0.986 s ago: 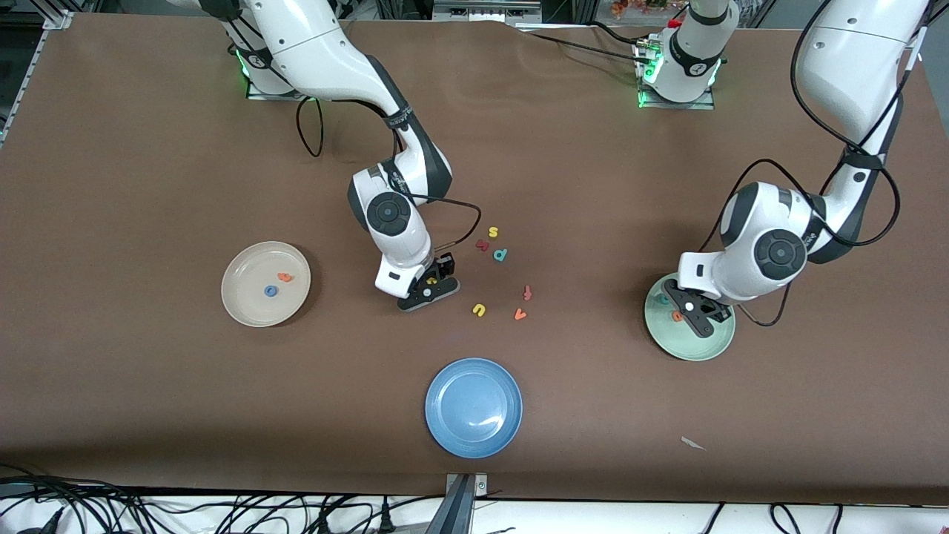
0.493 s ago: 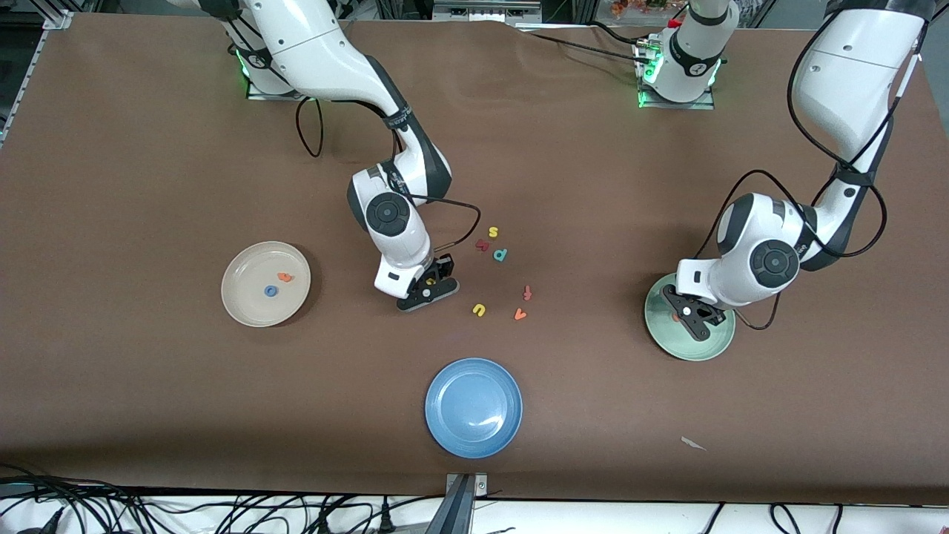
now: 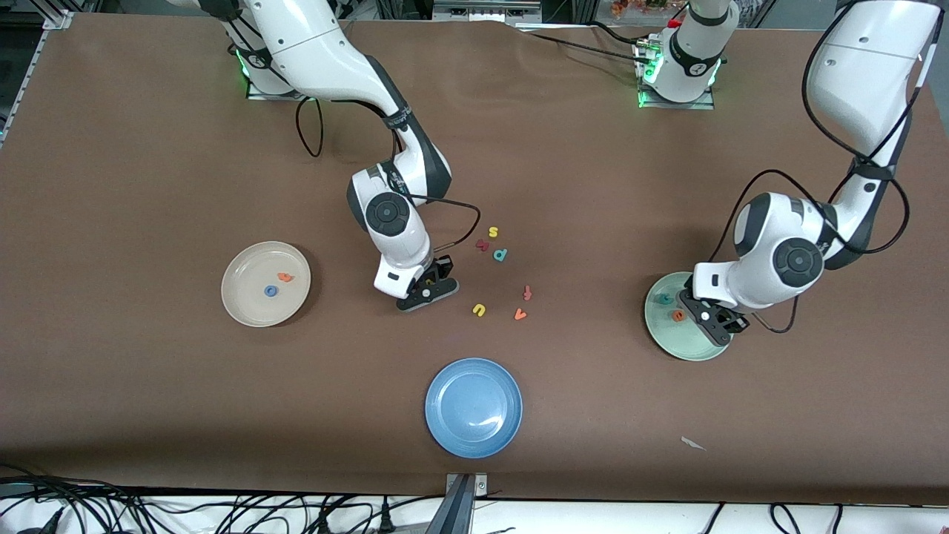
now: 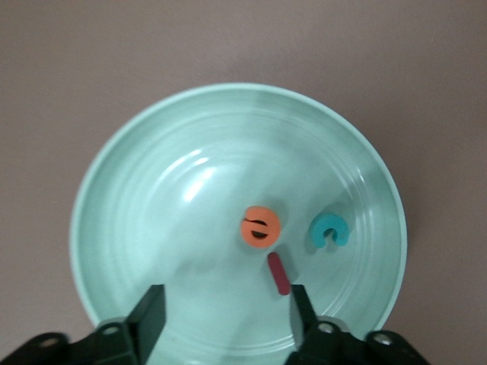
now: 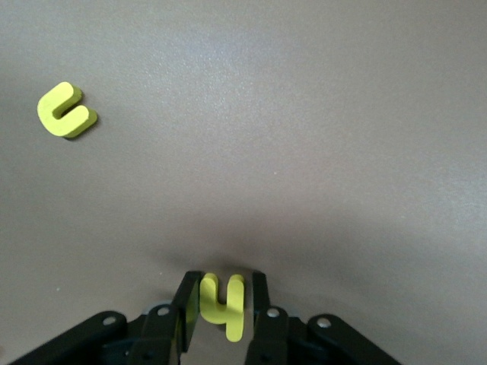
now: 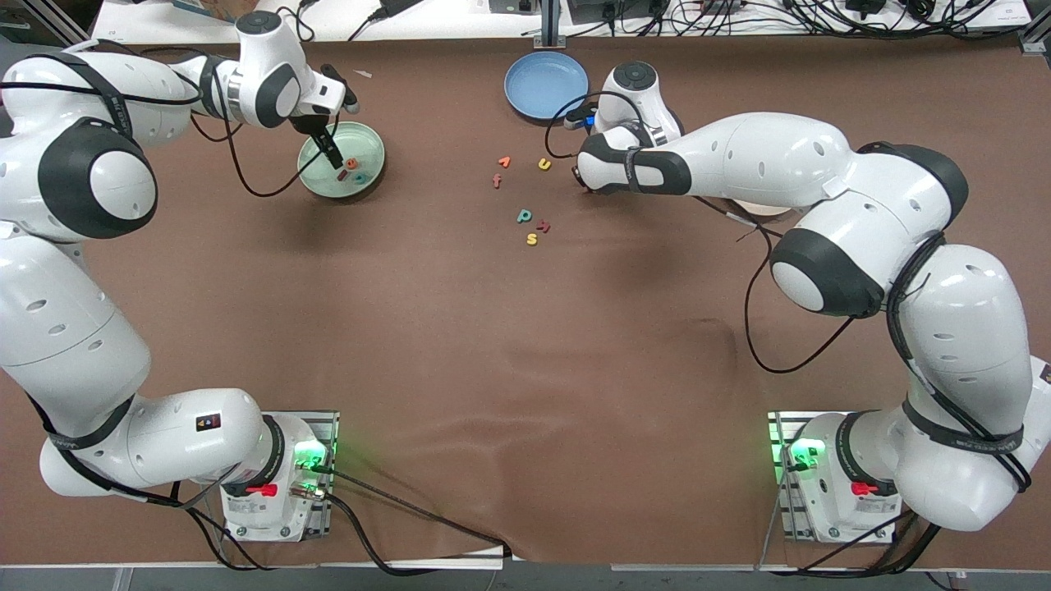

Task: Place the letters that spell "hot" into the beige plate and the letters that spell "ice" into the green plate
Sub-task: 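Place the red bar on the green plate while the right gripper lifts 4, then drop the yellow 4 on the beige plate while the left gripper withdraws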

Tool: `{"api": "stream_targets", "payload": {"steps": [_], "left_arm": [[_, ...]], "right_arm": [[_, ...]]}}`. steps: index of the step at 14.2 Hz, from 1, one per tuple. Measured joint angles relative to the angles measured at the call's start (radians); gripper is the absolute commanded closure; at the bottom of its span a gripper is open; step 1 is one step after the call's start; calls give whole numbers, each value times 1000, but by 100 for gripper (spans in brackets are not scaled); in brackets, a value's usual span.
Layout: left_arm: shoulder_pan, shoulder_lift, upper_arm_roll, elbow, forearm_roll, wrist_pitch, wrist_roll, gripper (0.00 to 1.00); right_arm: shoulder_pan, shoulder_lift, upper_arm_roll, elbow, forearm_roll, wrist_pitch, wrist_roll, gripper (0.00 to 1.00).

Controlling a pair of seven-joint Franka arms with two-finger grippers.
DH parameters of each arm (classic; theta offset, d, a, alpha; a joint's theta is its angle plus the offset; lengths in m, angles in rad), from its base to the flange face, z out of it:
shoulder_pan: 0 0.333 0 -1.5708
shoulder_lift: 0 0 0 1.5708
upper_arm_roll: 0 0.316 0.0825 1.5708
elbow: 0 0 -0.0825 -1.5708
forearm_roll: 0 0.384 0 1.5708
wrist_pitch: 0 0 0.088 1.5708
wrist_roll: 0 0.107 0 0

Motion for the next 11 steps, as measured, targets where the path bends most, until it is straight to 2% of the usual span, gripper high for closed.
{"api": "stream_targets", "payload": {"steps": [6,11], "left_arm": [[-16,-26,-18,63,-58,-70,-126,0],[-48,-38,-24,234,-60,-314,-242,0]], "right_arm": [[2,0,-1,0,0,0,0,79],[-8,-2,-3,9,1,-21,2,80]]}}
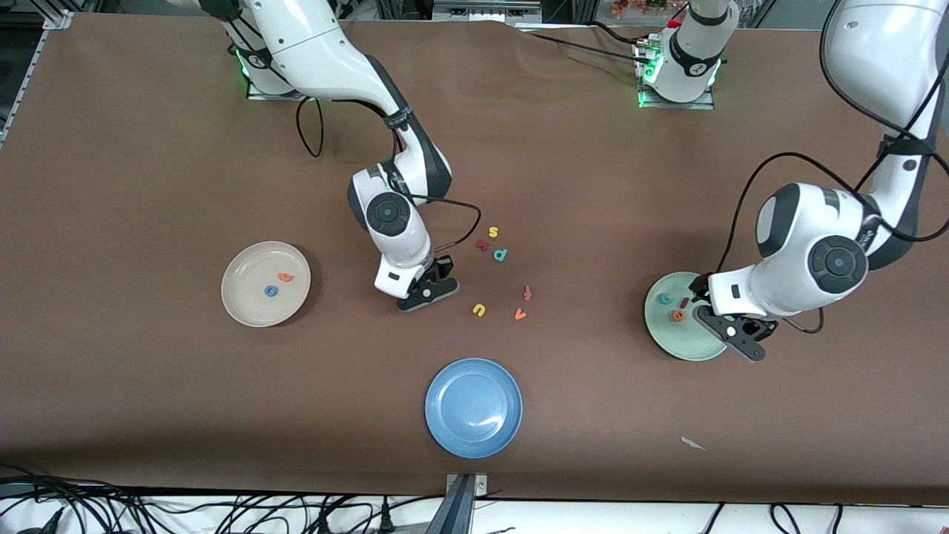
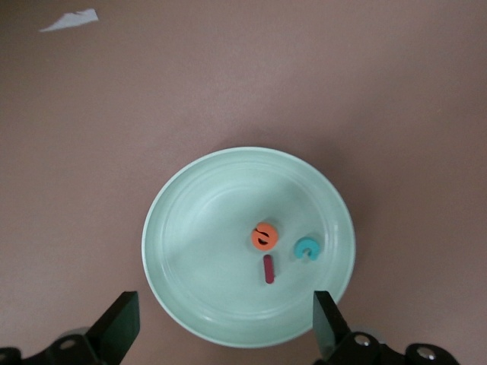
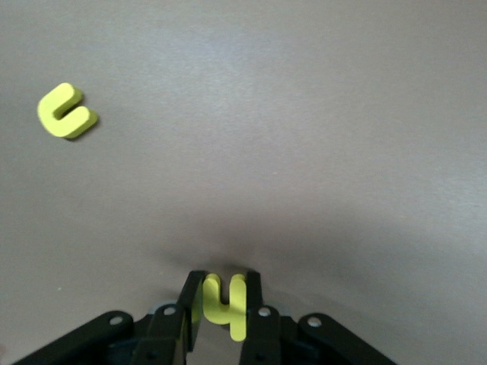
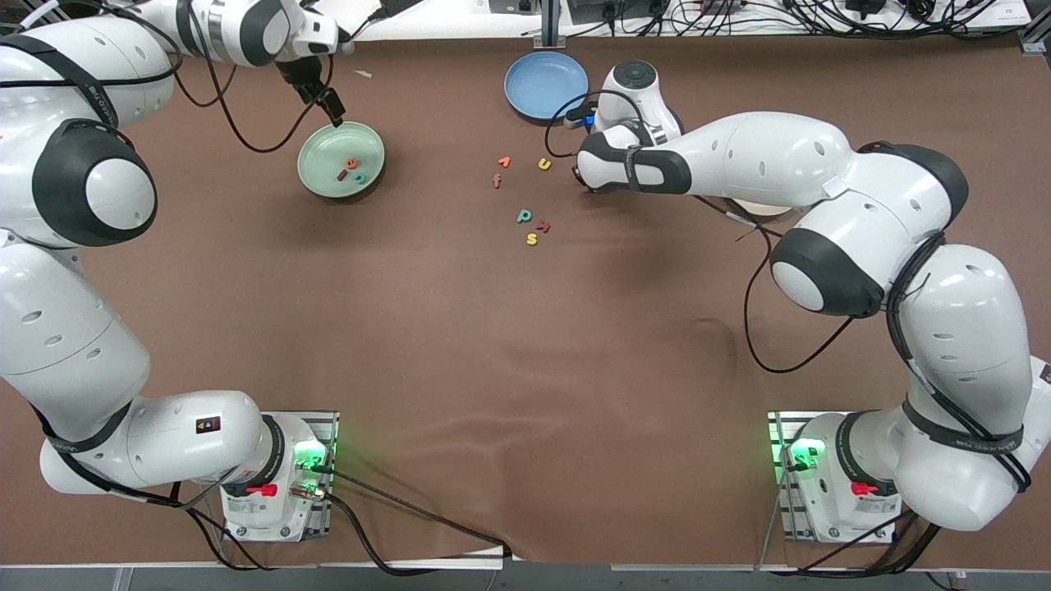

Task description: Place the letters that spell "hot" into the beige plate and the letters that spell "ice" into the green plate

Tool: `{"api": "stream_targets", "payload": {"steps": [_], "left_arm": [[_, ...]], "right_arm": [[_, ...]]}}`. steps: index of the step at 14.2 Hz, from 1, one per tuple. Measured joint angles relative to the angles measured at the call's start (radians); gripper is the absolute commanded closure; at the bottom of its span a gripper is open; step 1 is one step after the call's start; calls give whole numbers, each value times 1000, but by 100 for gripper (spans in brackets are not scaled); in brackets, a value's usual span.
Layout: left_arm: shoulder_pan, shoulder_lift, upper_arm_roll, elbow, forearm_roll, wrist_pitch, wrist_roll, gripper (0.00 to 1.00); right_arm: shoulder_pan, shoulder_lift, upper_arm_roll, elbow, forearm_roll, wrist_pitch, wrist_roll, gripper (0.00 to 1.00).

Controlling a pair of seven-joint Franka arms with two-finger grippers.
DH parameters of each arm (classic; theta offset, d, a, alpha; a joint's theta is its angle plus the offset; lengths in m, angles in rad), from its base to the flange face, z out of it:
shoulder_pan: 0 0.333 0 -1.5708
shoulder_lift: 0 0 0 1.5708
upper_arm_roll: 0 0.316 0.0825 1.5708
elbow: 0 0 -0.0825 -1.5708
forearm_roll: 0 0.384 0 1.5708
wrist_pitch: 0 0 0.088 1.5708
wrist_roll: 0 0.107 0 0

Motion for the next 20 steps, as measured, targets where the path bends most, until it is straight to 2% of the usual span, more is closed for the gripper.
{"api": "stream_targets", "payload": {"steps": [5,8,11,14,18,19,20], "left_arm": [[-101,-61,-7,102,0,-187,-169,0],[-111,-138,-15,118,0,-259,-251,0],[-85,-213,-7,121,-14,-289,-275,0],[-89,-279,71,121,-73,-289,-275,0],[-194,-363,265,117,-199,-298,-275,0],[-215,-387,295,110,-208,-308,-280,0],[-229,-416,308,91,-209,-315,-299,0]], "right_arm": [[-95,-65,-15,39,0,-172,-46,82],[-129,-128,-69,22,0,-284,-105,84],[-135,-184,-134,-50,0,-302,-161,85],[-136,-221,-212,-131,0,-302,-244,85],[-141,-234,-296,-205,1,-301,-298,81],[-149,-233,-302,-218,1,-300,-299,76],[-161,-233,-305,-229,1,-300,-299,58]]}}
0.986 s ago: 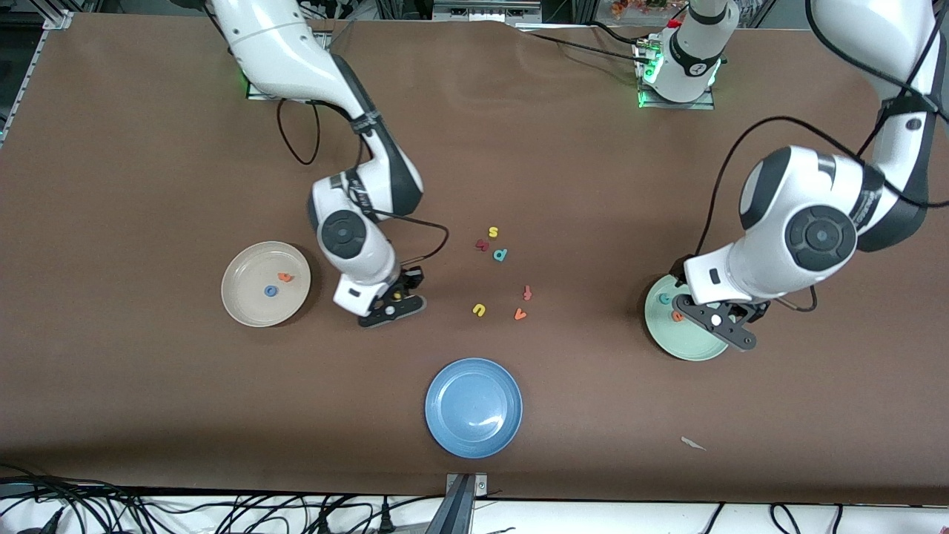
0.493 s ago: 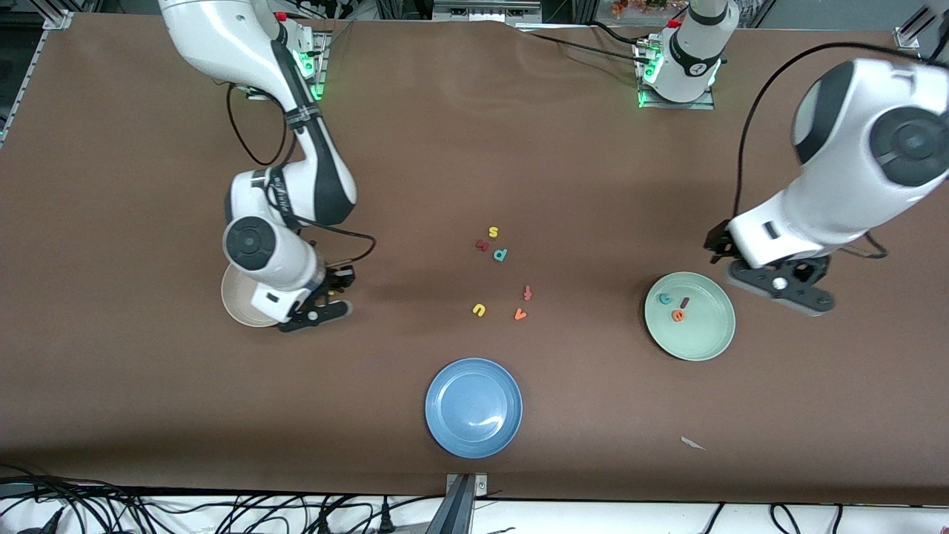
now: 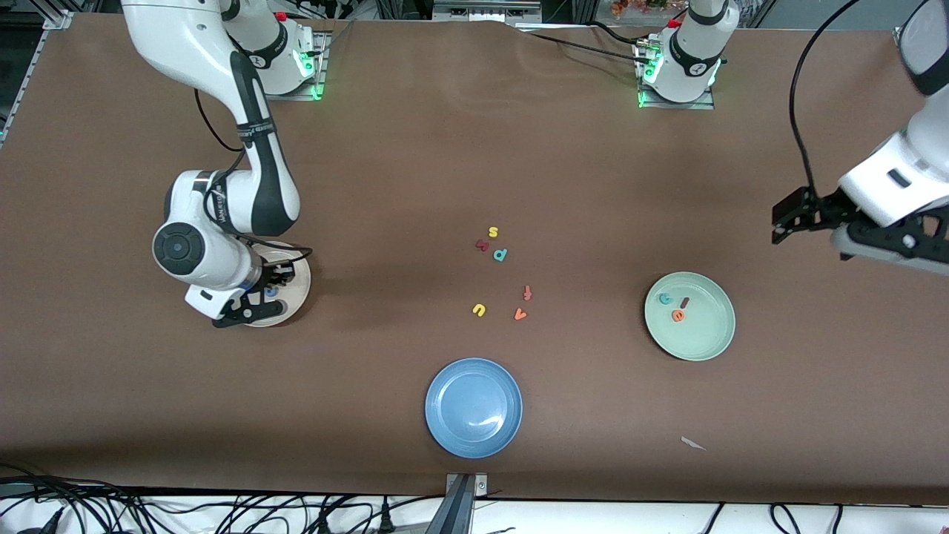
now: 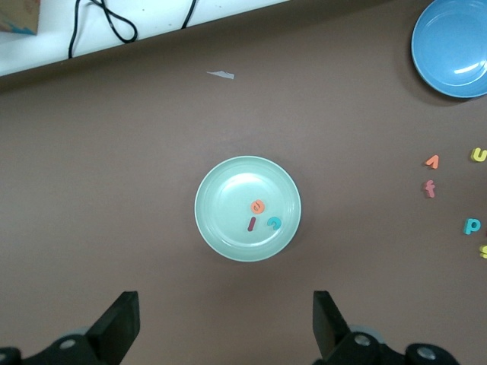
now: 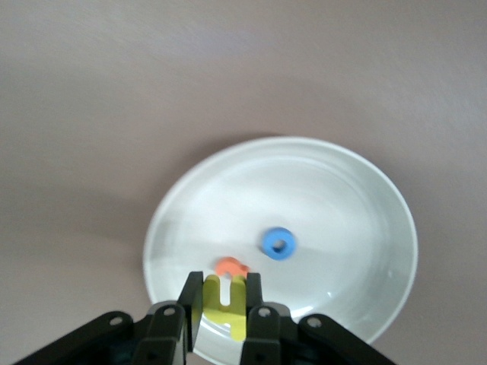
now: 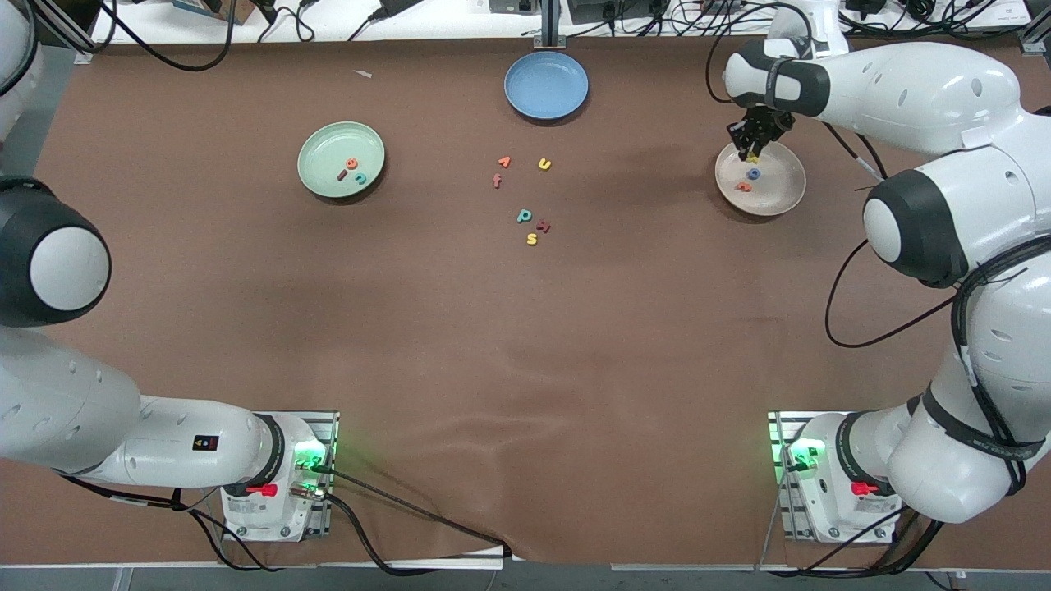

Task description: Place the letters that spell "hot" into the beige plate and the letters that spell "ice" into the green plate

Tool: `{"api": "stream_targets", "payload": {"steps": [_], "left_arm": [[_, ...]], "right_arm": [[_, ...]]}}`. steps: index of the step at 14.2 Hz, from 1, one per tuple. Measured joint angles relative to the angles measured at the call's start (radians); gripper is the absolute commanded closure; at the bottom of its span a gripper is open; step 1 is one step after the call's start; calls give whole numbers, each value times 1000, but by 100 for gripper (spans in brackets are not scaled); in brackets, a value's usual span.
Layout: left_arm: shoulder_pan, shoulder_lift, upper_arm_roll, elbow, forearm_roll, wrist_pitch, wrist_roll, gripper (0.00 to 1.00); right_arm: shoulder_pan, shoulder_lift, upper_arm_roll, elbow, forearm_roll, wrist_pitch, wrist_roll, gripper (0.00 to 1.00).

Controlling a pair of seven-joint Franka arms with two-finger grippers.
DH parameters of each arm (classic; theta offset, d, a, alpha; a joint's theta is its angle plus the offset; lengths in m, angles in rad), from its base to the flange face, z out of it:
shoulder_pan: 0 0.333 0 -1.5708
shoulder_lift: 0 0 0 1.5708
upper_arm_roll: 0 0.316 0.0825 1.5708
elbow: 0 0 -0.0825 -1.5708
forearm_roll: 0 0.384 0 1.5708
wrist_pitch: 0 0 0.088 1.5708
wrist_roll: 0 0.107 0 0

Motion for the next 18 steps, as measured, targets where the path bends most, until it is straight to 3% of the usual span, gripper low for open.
{"api": "stream_targets", "payload": {"steps": [1,2,7,13,18], "left_arm": [[-12,-34,3,-29,0,-5,-26,0],[-24,-68,4,-64,4,-9,-47,0],[-41,-121,11,-153,20,-8,-75,0],[-29,-122,29,-157,21,-2,-75,0],[-28,-123,29,-157,21,4,-75,0]], "right_arm": [[-16,0,-1,-9,0,0,0,15],[-35,1,-2,-16,0,0,0,0],[-60,-1,5,-11,4,1,44,0],[3,-10,10,30,4,0,141,0],[12,-15,10,96,4,-85,155,0]]}}
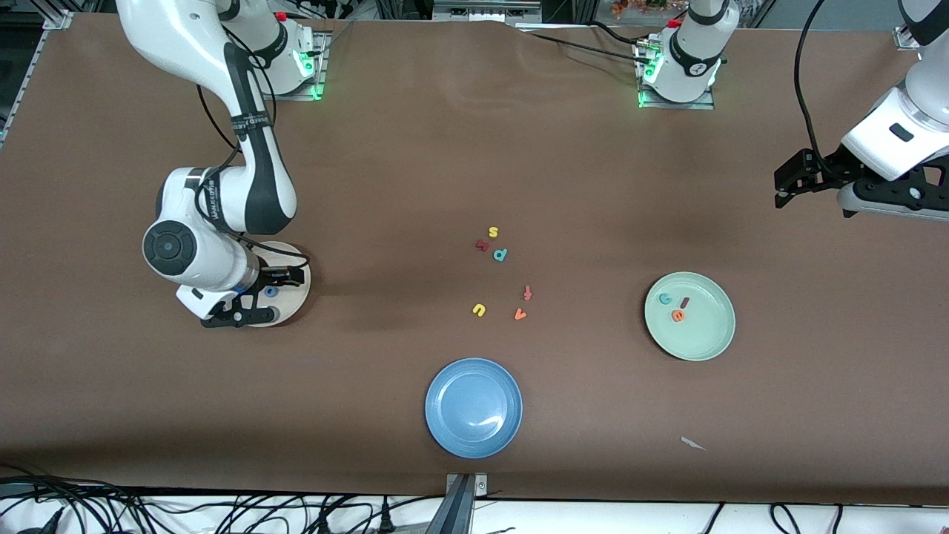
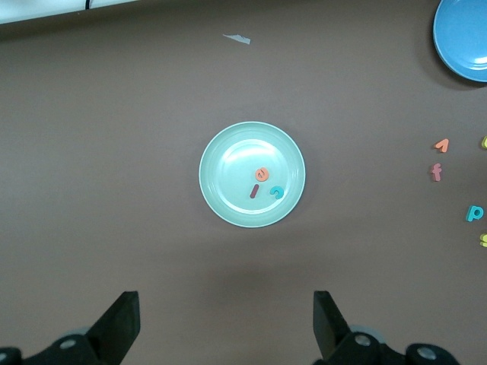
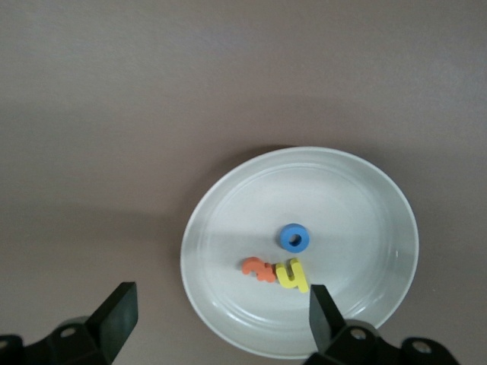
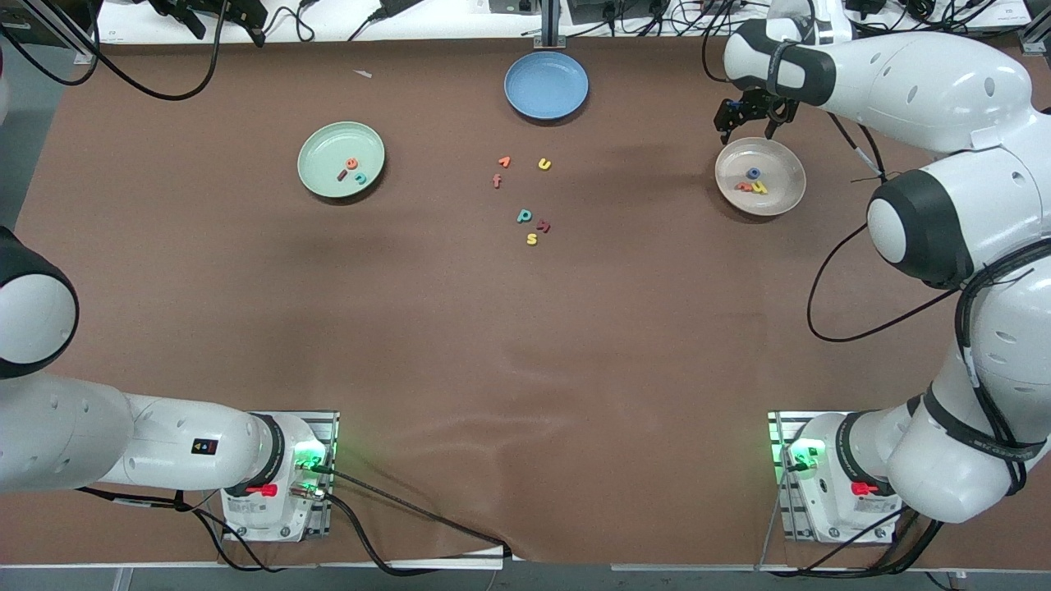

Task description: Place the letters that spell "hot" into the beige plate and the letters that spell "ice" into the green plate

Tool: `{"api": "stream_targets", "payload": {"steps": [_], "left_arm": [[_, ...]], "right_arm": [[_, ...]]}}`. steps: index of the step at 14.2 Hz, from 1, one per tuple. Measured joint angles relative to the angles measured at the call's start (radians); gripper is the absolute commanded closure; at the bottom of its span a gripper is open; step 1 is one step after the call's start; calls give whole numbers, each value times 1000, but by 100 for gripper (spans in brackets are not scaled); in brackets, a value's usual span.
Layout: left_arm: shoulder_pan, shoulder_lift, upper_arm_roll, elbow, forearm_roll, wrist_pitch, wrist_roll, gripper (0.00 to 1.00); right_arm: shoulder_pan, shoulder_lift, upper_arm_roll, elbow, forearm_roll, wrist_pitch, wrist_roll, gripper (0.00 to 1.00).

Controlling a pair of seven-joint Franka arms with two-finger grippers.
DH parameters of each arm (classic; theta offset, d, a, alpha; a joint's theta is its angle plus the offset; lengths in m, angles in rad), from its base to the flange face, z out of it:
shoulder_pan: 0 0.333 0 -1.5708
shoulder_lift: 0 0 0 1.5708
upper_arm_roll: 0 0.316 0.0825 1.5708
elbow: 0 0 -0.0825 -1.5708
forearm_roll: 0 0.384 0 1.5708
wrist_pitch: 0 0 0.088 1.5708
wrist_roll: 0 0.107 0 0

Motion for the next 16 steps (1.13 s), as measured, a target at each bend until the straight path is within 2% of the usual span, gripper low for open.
{"api": "stream_targets", "payload": {"steps": [3,7,9,11,13,16], "left_arm": [[0,0,0,0,0,0,0,0],[0,-7,0,0,0,0,0,0],[1,-12,0,0,0,0,0,0],[3,-12,0,-1,0,0,0,0],[14,-12,0,-2,0,0,0,0],[22,-12,2,-3,0,0,0,0]], "right_arm": [[-3,-14,17,44,0,-59,43,0],[-159,-72,195,46,-11,-102,109,0],[-242,-99,251,40,-12,-110,109,0],[-307,-137,282,24,-22,-113,108,0],[-350,-191,303,1,-83,-125,106,0],[-433,-292,374,-21,-181,-194,106,0]]}}
